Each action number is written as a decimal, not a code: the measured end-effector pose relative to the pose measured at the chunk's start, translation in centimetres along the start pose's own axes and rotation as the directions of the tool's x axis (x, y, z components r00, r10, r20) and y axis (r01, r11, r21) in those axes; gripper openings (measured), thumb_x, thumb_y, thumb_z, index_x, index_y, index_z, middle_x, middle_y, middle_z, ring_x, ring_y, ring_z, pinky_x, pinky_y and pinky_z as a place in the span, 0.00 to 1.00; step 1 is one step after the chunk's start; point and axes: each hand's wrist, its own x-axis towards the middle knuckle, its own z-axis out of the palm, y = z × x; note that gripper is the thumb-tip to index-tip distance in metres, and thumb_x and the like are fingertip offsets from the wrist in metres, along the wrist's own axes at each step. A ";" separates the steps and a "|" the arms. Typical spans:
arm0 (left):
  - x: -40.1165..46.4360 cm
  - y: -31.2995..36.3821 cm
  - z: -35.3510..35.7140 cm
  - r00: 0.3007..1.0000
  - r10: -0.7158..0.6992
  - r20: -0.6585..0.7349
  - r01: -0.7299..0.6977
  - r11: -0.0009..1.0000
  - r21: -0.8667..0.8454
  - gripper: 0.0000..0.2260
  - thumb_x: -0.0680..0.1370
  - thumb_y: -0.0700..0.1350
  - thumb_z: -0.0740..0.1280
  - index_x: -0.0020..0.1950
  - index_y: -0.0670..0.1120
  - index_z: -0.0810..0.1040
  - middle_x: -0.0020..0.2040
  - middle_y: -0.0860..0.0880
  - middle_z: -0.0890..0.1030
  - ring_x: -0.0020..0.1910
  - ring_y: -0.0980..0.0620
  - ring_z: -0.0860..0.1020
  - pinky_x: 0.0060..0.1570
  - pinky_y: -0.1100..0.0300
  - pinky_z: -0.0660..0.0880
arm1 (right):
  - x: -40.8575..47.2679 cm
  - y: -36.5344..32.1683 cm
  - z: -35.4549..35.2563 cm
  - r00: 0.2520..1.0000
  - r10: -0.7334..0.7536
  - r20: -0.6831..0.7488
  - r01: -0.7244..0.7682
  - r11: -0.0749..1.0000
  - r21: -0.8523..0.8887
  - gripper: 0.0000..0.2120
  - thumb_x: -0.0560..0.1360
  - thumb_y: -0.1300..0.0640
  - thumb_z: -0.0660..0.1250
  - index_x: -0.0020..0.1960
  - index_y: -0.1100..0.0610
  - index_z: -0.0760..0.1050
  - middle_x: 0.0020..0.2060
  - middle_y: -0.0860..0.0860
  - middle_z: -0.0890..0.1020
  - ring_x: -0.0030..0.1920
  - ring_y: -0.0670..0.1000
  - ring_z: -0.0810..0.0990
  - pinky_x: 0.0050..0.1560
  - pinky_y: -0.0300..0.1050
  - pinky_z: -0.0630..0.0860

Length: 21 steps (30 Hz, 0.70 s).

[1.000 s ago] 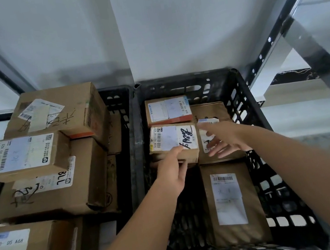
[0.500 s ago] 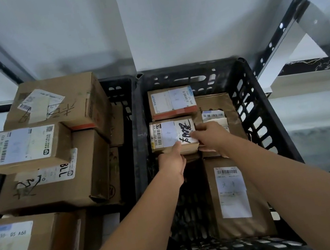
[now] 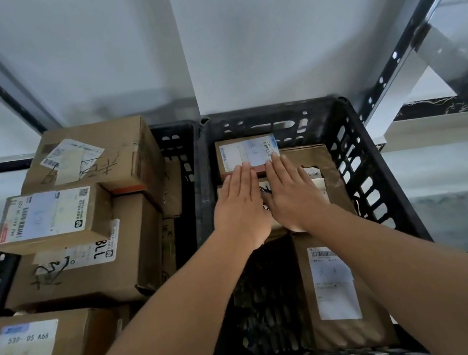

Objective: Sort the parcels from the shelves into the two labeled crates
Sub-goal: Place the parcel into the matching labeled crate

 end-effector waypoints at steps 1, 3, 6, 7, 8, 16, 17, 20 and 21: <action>0.6 0.1 0.1 0.999 0.002 0.036 -0.004 0.998 0.058 0.36 0.84 0.57 0.52 0.80 0.40 0.33 0.79 0.41 0.31 0.79 0.44 0.33 0.79 0.47 0.37 | 0.5 -0.2 0.1 1.000 0.008 0.018 -0.008 1.000 0.004 0.32 0.85 0.44 0.42 0.80 0.59 0.34 0.79 0.55 0.33 0.79 0.53 0.31 0.80 0.56 0.39; 1.6 -0.2 -0.1 0.992 0.001 0.125 -0.026 0.981 0.194 0.42 0.81 0.61 0.56 0.80 0.39 0.33 0.80 0.40 0.33 0.80 0.43 0.34 0.78 0.46 0.34 | 1.1 -0.5 0.8 1.000 0.020 0.019 -0.020 1.000 0.001 0.32 0.85 0.44 0.43 0.80 0.60 0.34 0.80 0.56 0.35 0.79 0.54 0.32 0.80 0.55 0.38; 2.2 -1.3 -0.4 0.986 -0.019 0.165 -0.033 0.950 0.312 0.45 0.80 0.62 0.59 0.80 0.38 0.34 0.80 0.38 0.35 0.80 0.42 0.36 0.78 0.45 0.36 | 0.9 -0.6 1.4 1.000 0.008 -0.006 -0.008 0.999 -0.031 0.33 0.85 0.43 0.42 0.80 0.61 0.35 0.80 0.56 0.35 0.79 0.54 0.33 0.78 0.54 0.36; 2.2 -1.4 -0.3 0.988 -0.022 0.151 -0.029 0.944 0.330 0.47 0.80 0.62 0.61 0.79 0.38 0.34 0.80 0.38 0.35 0.80 0.41 0.37 0.78 0.45 0.37 | 0.9 -0.5 1.4 1.000 0.004 -0.007 -0.004 0.999 -0.040 0.33 0.85 0.43 0.42 0.80 0.61 0.35 0.80 0.56 0.35 0.79 0.54 0.33 0.78 0.53 0.36; 2.1 -1.4 -0.2 0.990 -0.022 0.142 -0.028 0.940 0.339 0.49 0.78 0.63 0.63 0.79 0.38 0.34 0.80 0.37 0.35 0.80 0.41 0.37 0.79 0.45 0.39 | 0.9 -0.5 1.3 1.000 0.000 -0.007 -0.001 0.999 -0.049 0.33 0.85 0.43 0.41 0.80 0.60 0.35 0.80 0.56 0.35 0.79 0.54 0.33 0.77 0.53 0.35; 2.6 -1.2 -0.4 0.979 -0.032 0.203 -0.029 0.956 0.293 0.69 0.63 0.68 0.77 0.78 0.36 0.32 0.79 0.37 0.34 0.80 0.40 0.37 0.79 0.47 0.40 | 1.3 -0.4 1.2 1.000 -0.010 0.023 0.012 0.998 -0.067 0.32 0.85 0.44 0.40 0.80 0.60 0.34 0.80 0.56 0.35 0.79 0.54 0.33 0.78 0.52 0.35; 2.7 -1.1 -0.2 0.977 -0.033 0.209 -0.033 0.952 0.305 0.69 0.63 0.68 0.77 0.78 0.36 0.31 0.79 0.37 0.33 0.80 0.40 0.36 0.79 0.47 0.40 | 1.3 -0.4 1.3 1.000 -0.007 0.028 0.009 0.998 -0.064 0.32 0.85 0.44 0.40 0.80 0.60 0.34 0.80 0.56 0.35 0.80 0.54 0.33 0.79 0.53 0.36; 2.6 -1.0 -0.4 0.975 -0.051 0.218 -0.030 0.934 0.357 0.69 0.63 0.66 0.78 0.78 0.36 0.31 0.79 0.36 0.33 0.80 0.40 0.36 0.79 0.47 0.40 | 1.4 -0.4 0.8 0.998 -0.008 0.057 0.011 0.998 -0.062 0.32 0.85 0.43 0.41 0.80 0.60 0.35 0.80 0.56 0.36 0.80 0.54 0.34 0.78 0.53 0.37; 2.6 -1.0 -0.7 0.974 -0.046 0.221 -0.039 0.930 0.366 0.69 0.63 0.67 0.78 0.78 0.36 0.31 0.79 0.36 0.33 0.80 0.40 0.37 0.79 0.47 0.40 | 1.4 -0.3 0.3 0.997 -0.014 0.071 0.018 0.998 -0.063 0.32 0.85 0.43 0.41 0.81 0.60 0.35 0.80 0.56 0.36 0.80 0.54 0.34 0.78 0.54 0.37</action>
